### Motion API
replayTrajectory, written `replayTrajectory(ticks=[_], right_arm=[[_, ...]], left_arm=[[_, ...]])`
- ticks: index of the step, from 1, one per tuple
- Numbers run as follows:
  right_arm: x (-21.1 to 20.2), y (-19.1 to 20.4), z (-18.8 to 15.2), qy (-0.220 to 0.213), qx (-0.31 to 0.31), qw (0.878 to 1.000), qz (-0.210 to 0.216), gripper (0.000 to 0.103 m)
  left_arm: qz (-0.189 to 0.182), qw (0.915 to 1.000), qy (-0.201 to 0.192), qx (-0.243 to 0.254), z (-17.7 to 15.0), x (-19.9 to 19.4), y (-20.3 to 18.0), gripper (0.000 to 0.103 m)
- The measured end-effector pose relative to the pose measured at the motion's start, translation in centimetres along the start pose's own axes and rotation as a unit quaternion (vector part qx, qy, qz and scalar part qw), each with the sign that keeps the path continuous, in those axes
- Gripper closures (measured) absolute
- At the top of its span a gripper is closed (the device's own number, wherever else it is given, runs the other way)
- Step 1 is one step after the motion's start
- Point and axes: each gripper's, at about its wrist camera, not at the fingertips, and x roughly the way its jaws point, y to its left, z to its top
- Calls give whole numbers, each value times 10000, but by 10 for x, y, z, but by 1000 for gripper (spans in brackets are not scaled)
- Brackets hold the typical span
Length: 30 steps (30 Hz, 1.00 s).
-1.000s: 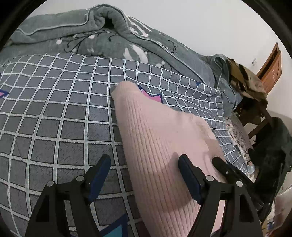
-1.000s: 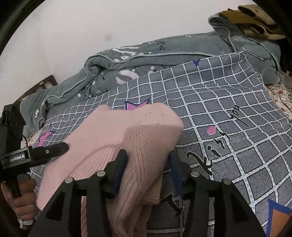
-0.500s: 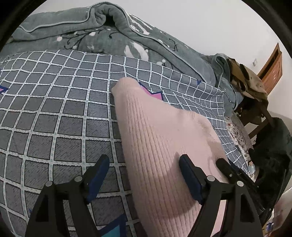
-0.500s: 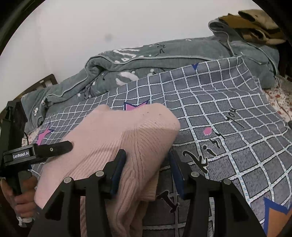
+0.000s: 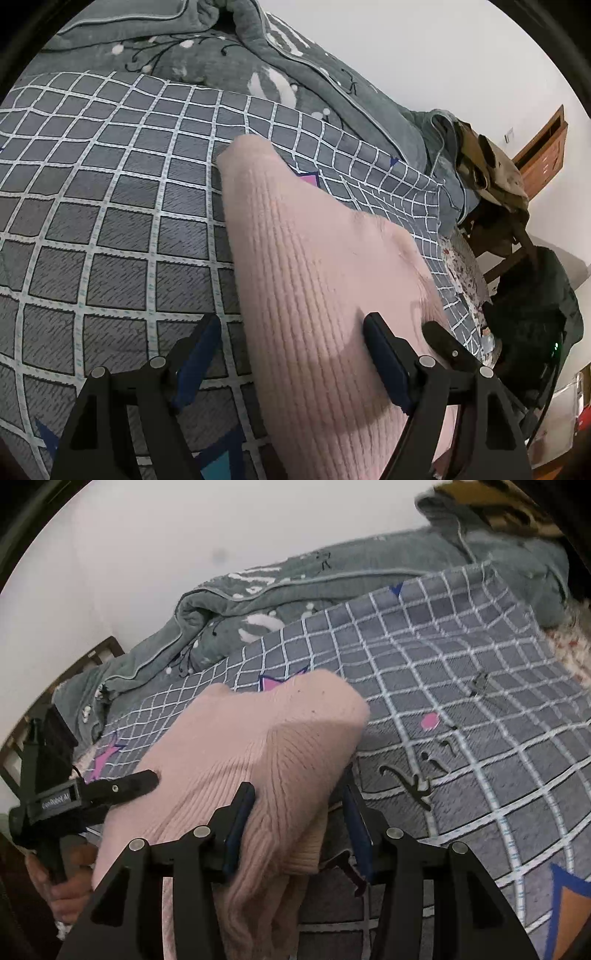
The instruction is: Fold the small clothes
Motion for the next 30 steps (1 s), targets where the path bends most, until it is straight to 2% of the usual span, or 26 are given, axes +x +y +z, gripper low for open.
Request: replayTrajectory(ticks=[3,5,9,13,14,15,18,22,27,30], right_arm=[[7,-2,2,87,102,9999,105,55],[13,-4,3,177,233,9993,227,55],[27,-6,7,370,442,9975,416,53],[35,-6,9,465,556,9962,481,50],[36,-5,9,449,571,9961,497,51],[36,-3,9,426,575,9959,558,60],[31,5,9,214,467,9971,568,71],[21,21,13,-87,419,9955,850,77],[30,53,17,-96,452,9881,1468,82],[36,85,16,-133,170,9872,1580,82]], left_arm=[[-77,9999,60,35,1,5,-4,29],[-152,9998,82,35,2,6,-5,36],[-124,9999,22,47,3,6,-6,43],[-106,9997,-167,124,3,2,-10,57],[-96,9996,-197,150,3,1,-10,60],[-86,9996,-240,157,2,0,-11,60],[-143,9993,-324,101,3,-5,-7,63],[-146,9987,-490,12,6,-22,4,64],[43,9974,-712,44,8,-50,23,64],[195,9962,-848,56,9,-66,39,64]])
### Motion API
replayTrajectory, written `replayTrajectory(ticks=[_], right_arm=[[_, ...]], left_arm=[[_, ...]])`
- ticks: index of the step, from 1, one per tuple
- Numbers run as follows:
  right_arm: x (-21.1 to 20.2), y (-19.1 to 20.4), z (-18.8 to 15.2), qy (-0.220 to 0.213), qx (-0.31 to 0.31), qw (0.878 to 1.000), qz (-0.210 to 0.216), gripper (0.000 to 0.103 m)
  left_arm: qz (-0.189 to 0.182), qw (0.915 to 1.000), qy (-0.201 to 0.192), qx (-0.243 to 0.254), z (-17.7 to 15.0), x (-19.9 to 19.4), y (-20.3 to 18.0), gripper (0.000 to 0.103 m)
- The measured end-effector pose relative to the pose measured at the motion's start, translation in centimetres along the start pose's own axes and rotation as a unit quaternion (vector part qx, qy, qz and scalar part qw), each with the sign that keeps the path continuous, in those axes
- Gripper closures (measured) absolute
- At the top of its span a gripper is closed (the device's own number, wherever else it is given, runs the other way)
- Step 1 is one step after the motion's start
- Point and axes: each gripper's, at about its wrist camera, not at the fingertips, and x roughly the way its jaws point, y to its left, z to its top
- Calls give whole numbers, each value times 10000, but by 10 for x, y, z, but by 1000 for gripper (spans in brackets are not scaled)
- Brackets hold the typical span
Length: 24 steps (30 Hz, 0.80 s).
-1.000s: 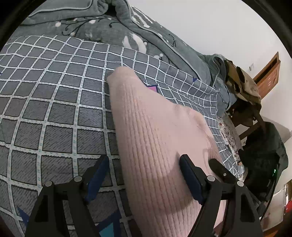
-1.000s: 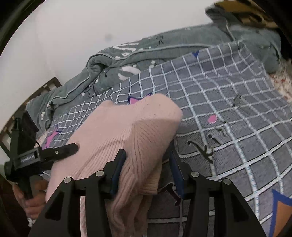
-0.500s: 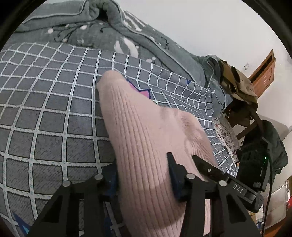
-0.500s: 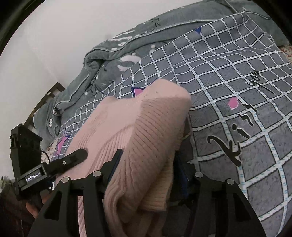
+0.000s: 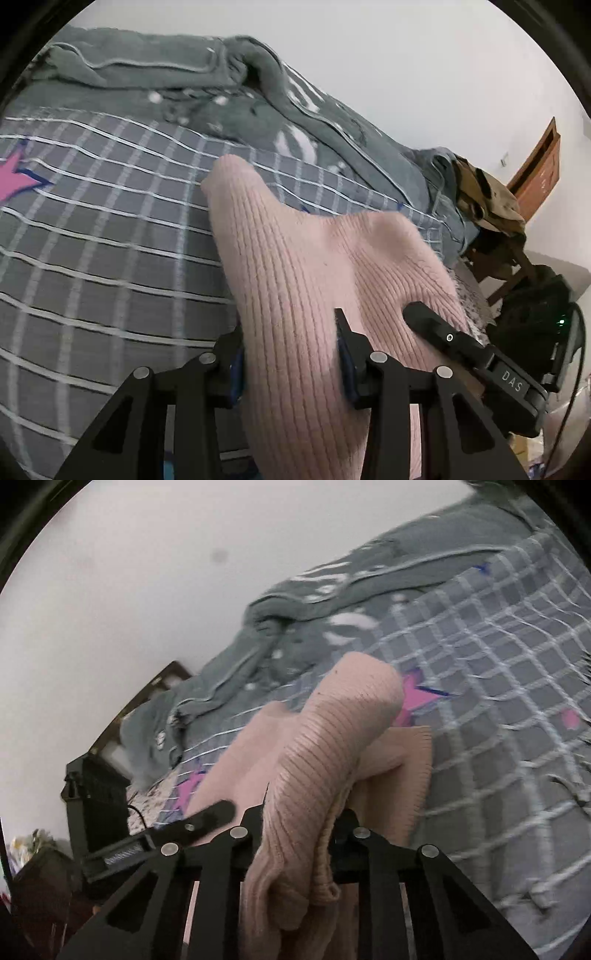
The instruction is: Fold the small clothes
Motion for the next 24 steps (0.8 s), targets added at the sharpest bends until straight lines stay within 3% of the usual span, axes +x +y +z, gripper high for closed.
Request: replayTrajectory(ticks=[7,10,12,15,19,24], right_arm=[[35,34,-2,212,-123,9995,199,82],[47,40,-4,269,-287,9992,-6,80],[53,39,-10,394,-485,9978,-241,67],[53,38,-14,595,-807,9936,-521,63],[25,36,-13,318,-1062,9918,-642,55],[-2,37,-8,-138,-1089,9919,-640,55]], left_arm=[[127,9994,-148,-299,13,-29,46,64],[174,9992,-18,-356,13,-27,56,64],[287,9989,113,-359,11,-21,57,61],[462,9984,161,-287,11,-19,57,52],[736,9968,-193,-249,12,-33,59,40],[570,9971,-230,-459,14,-37,66,37]])
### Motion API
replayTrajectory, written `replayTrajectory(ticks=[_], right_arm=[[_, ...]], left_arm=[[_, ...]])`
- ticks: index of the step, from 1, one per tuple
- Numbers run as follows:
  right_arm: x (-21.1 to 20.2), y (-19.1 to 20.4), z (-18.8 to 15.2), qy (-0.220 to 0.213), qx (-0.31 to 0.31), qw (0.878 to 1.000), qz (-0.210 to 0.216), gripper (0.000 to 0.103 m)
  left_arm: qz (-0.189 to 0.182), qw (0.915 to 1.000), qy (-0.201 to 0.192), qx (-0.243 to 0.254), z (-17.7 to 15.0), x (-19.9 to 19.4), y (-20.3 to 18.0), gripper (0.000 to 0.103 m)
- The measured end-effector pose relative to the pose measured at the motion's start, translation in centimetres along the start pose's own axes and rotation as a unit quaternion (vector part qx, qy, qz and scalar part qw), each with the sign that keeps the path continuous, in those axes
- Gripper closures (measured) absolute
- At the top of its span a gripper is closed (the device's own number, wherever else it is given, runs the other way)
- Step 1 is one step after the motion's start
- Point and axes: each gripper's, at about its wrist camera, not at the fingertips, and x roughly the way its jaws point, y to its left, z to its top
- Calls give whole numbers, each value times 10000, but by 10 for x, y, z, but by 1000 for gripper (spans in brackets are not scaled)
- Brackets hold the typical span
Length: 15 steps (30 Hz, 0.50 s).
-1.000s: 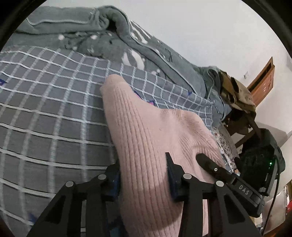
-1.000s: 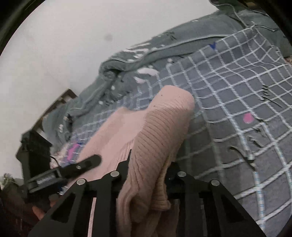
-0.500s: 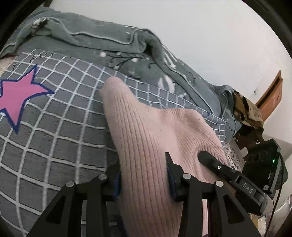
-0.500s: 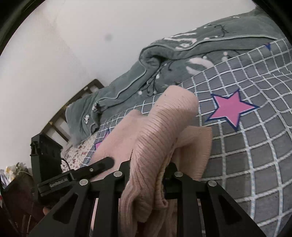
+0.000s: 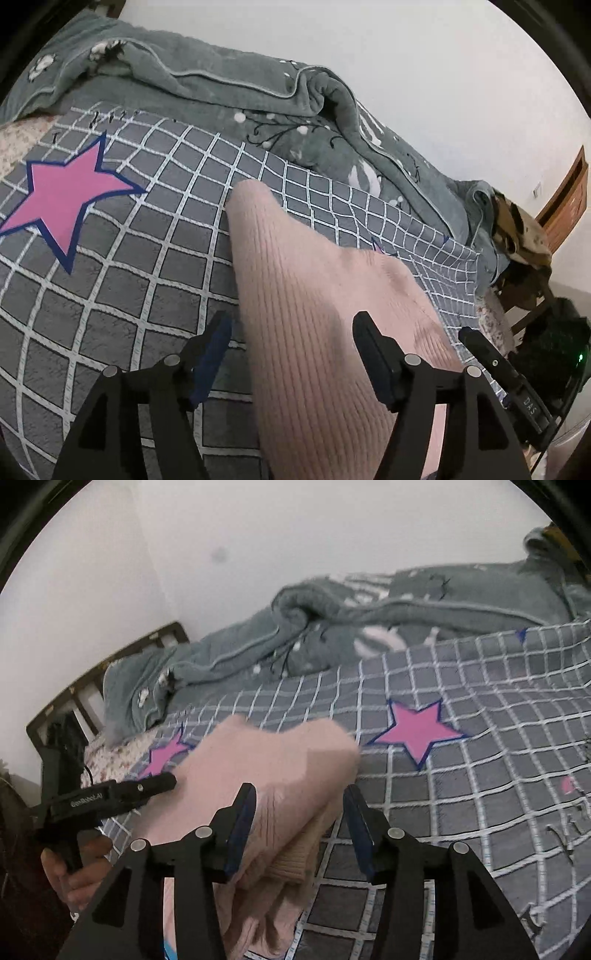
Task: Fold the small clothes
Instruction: 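Carry the folded sweater with both grippers toward the blue star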
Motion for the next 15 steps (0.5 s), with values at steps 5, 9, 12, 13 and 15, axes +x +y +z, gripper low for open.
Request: replayTrajectory(ticks=[5,9,12,13,15], right_arm=[[17,18,-6,329,-273,9991,-11,69],[34,34,-18,302,-689,9963,-423,90],[2,29,-9,-256,-438,9982,320,91],[-4,25,-6,-337,-373,9981,367,91],[5,16,-7,-92,-333,9994,-55,91]], left_arm=[[105,9999,30,23,-2,4,-3,36],[41,10000,-3,-16,-1,2,-5,37],[-54,9999,-88,-27,0,-3,-6,36],[-78,9999,-124,-8,1,-5,-6,36],[-61,9999,-145,19,0,-6,-7,36]])
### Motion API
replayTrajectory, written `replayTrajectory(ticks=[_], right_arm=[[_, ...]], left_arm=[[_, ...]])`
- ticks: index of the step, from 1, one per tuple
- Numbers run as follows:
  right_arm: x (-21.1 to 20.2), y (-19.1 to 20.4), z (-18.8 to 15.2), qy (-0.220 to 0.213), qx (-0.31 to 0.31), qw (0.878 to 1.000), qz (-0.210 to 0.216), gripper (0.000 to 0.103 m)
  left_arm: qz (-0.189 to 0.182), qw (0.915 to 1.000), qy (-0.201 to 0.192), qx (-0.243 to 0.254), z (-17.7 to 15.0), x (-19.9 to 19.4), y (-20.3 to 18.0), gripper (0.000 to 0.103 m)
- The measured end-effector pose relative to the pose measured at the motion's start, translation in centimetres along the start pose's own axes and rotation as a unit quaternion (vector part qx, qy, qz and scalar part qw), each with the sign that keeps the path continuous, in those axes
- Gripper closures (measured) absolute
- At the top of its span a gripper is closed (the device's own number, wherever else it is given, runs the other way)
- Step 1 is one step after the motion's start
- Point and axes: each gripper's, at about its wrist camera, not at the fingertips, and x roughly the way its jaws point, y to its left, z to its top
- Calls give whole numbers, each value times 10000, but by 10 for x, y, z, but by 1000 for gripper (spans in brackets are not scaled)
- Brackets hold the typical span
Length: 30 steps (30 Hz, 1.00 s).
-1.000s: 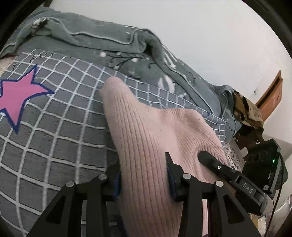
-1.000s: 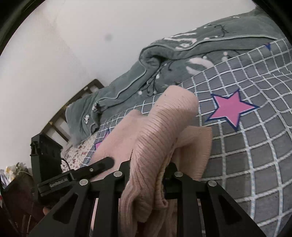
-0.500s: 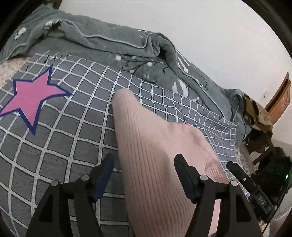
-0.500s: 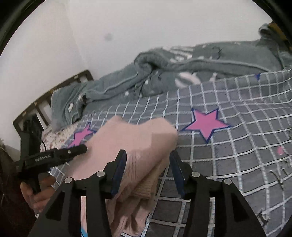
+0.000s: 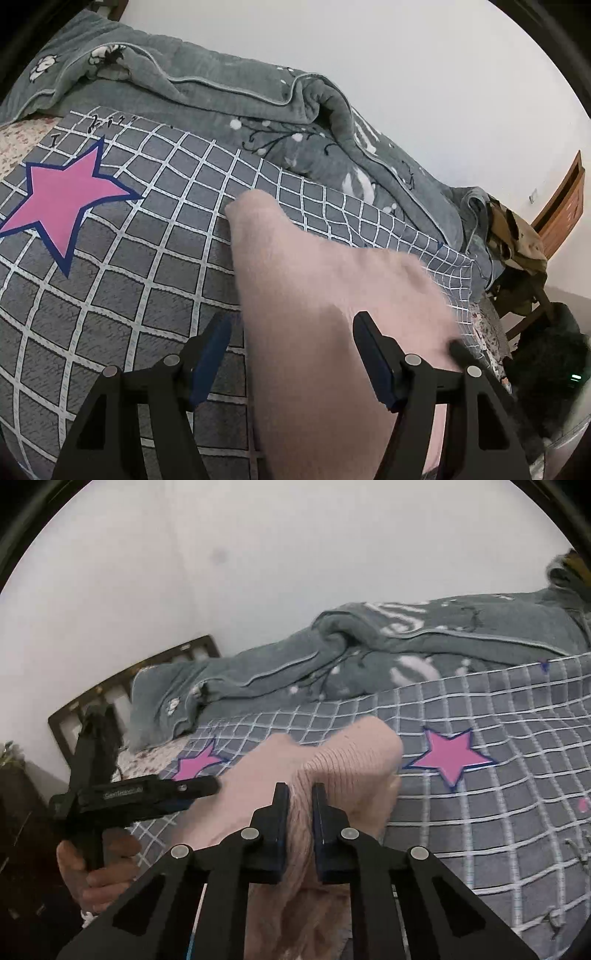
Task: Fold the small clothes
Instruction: 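Carry the folded sweater with both grippers toward the blue star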
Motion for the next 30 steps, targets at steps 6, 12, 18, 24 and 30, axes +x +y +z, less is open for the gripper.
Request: replayTrajectory(ticks=[6,12,18,24,30], right_arm=[[24,-13,-7,668,190,9973,-246,80],[-2,6,6,-43,-16,9999,-154,76],[12,43,-20,131,-896,9959,-54,75],[17,49,-36,255,-1269,9906,-445,74],[14,42,-39,289,-1158,9920,-414,75]], left_arm=[[99,9999,21,16,0,0,0,36],[235,9997,66,-18,2,5,-1,36],[534,9975,156,435,-8,7,-10,36],[739,9919,151,1022,-33,-2,-19,32],[624,9924,208,1041,-55,-17,-7,25]])
